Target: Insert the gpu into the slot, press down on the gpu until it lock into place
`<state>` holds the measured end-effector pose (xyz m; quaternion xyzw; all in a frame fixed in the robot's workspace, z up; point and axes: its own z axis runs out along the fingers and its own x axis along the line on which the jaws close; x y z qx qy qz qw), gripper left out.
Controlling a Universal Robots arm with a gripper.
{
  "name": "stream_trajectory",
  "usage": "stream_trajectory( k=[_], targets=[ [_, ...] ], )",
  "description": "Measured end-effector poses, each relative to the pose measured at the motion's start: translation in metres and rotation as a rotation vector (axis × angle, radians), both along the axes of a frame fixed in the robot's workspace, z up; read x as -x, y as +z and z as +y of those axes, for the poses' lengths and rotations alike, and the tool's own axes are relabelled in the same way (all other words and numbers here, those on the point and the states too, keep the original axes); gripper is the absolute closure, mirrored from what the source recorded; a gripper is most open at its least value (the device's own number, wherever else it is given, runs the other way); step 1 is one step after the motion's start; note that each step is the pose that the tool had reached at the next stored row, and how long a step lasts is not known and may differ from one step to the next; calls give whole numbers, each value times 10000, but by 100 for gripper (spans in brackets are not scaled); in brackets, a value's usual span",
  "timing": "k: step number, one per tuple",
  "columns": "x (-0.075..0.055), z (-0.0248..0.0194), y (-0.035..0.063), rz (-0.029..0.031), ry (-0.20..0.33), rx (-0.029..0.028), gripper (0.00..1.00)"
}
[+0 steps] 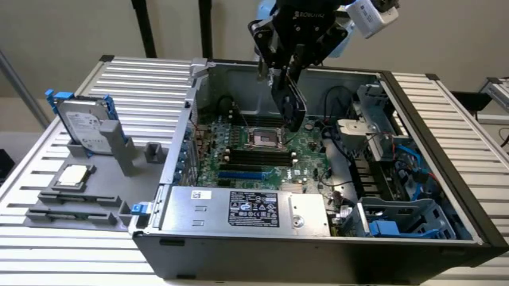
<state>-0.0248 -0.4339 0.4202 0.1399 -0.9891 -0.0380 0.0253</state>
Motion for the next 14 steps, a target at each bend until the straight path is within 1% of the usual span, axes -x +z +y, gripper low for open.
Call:
stream_trajectory(
  k=[1, 2, 14],
  targets=[
    [0, 0, -2, -8, 180, -1, 74],
    [-1, 0, -7, -29, 547, -1, 74],
    [0, 0, -42, -185, 2721, 0, 74]
  ],
)
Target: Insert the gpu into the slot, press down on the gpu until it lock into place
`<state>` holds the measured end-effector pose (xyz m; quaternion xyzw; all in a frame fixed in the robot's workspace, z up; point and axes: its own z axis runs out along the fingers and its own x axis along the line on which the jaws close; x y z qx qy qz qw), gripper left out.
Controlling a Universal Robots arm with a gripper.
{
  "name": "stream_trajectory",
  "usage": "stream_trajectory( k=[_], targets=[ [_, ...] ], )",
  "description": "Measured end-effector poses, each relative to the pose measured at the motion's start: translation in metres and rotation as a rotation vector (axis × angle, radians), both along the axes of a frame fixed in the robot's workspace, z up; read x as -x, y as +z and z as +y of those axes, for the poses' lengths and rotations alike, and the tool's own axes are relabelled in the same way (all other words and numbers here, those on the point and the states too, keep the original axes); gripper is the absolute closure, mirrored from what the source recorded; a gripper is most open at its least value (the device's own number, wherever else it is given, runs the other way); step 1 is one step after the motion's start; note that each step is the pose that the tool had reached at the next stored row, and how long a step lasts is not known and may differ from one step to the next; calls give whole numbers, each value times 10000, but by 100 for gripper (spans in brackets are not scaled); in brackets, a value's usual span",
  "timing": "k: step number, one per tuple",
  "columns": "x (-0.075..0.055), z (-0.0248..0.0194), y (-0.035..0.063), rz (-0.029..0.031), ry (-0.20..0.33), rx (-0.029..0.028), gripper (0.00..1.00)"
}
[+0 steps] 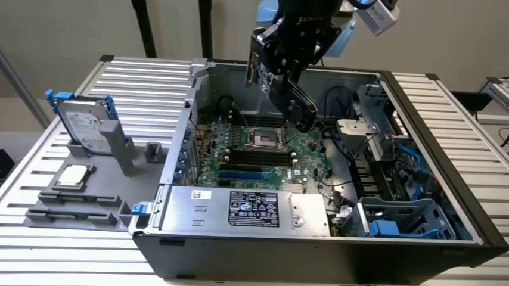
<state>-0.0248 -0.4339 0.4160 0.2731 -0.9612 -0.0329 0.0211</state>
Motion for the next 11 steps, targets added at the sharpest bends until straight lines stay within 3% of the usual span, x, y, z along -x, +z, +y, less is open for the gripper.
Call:
stream_trajectory(
  k=[11],
  targets=[
    [0, 0, -35, -129, 1999, 0, 74]
  ],
)
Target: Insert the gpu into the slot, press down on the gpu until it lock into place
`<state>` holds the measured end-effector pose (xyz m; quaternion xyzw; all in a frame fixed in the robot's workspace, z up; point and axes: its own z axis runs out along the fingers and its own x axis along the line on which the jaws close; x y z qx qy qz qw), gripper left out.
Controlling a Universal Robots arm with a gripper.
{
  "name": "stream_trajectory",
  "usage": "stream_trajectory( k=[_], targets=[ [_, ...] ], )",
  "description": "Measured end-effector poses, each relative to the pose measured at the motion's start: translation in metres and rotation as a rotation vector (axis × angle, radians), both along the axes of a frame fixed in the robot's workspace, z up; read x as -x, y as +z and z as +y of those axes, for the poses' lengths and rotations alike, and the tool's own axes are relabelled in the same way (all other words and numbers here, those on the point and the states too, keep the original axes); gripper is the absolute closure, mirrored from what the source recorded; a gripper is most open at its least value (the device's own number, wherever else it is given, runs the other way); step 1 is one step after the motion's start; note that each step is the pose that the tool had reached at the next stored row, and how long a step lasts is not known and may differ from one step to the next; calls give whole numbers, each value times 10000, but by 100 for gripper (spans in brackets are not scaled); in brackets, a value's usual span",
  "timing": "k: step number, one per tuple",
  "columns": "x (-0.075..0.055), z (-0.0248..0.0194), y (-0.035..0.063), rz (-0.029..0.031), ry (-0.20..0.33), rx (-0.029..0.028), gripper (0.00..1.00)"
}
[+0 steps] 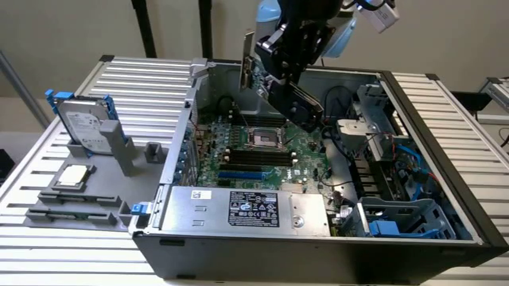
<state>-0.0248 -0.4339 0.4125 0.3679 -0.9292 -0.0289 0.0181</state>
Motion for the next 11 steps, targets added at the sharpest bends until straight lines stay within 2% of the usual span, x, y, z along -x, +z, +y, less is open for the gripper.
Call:
stream_trajectory(
  k=[6, 11],
  targets=[
    [0, 0, -26, -40, 1102, 0, 74],
    [0, 0, -61, -50, 2016, -3, 74]
  ],
)
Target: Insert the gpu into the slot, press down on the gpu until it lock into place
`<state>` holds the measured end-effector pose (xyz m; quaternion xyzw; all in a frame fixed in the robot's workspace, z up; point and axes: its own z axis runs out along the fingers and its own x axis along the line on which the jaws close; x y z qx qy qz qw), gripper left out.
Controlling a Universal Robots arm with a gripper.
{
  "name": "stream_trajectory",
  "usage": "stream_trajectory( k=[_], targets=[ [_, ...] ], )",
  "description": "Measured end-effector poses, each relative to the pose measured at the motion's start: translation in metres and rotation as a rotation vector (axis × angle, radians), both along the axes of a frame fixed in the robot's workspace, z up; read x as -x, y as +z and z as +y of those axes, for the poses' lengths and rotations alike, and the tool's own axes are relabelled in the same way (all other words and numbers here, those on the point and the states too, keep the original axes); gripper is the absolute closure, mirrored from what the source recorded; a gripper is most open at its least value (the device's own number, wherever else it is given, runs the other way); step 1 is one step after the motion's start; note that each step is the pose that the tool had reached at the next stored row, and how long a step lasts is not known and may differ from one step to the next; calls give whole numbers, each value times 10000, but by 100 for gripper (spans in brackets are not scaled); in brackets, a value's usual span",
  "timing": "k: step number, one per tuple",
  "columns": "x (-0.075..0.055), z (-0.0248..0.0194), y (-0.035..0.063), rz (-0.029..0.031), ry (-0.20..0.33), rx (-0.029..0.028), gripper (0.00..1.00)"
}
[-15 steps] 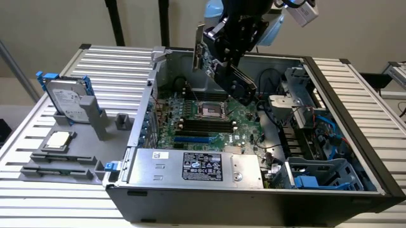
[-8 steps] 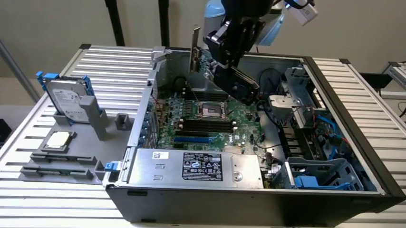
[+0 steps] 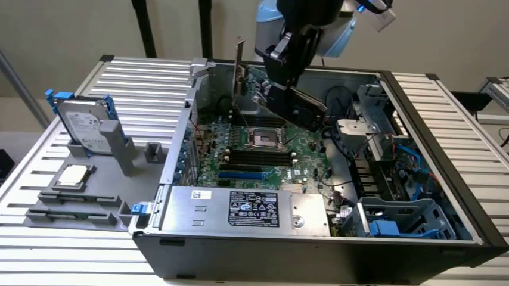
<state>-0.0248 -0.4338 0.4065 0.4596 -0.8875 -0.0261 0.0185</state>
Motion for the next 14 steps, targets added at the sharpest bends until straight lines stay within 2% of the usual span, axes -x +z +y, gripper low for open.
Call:
stream_trajectory(
  k=[3, 7, 12, 14],
  targets=[
    [1, 0, -26, -4, 533, -16, 74],
    [0, 0, -65, -17, 1270, -90, 74],
    [0, 0, -100, -33, 2160, -252, 74],
    [0, 0, -109, -51, 2455, -357, 74]
  ],
)
